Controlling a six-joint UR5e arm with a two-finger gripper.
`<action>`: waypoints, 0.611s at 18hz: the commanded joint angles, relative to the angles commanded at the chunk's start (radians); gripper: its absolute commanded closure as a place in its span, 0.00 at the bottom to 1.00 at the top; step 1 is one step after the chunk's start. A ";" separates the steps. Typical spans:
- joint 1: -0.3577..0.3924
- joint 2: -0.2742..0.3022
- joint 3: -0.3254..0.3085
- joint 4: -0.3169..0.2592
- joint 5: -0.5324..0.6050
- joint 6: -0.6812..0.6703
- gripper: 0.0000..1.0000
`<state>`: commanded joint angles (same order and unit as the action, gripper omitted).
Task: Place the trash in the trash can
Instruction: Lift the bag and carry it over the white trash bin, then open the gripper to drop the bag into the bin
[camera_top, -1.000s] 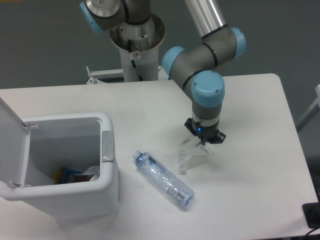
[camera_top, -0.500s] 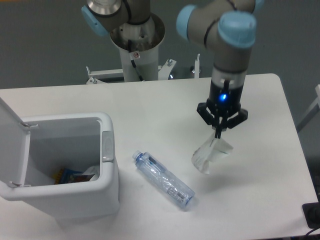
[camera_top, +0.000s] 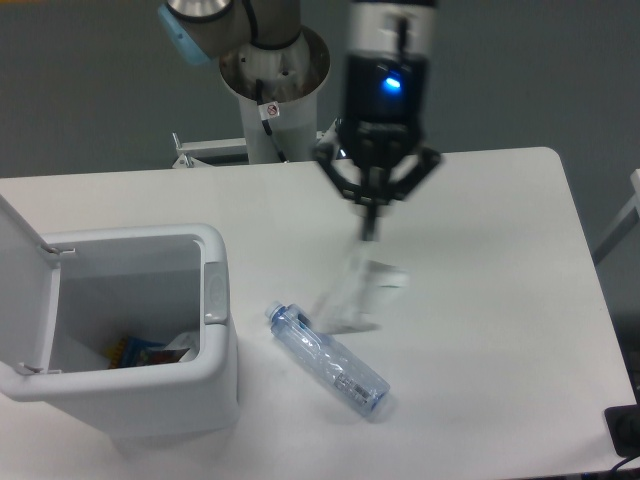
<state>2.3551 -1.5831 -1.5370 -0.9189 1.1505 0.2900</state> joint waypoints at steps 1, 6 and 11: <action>-0.038 0.000 -0.006 0.002 0.002 -0.005 1.00; -0.149 -0.017 -0.041 0.012 0.003 0.008 0.78; -0.163 -0.005 -0.029 0.031 -0.003 -0.023 0.00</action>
<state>2.1920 -1.5877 -1.5662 -0.8882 1.1474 0.2671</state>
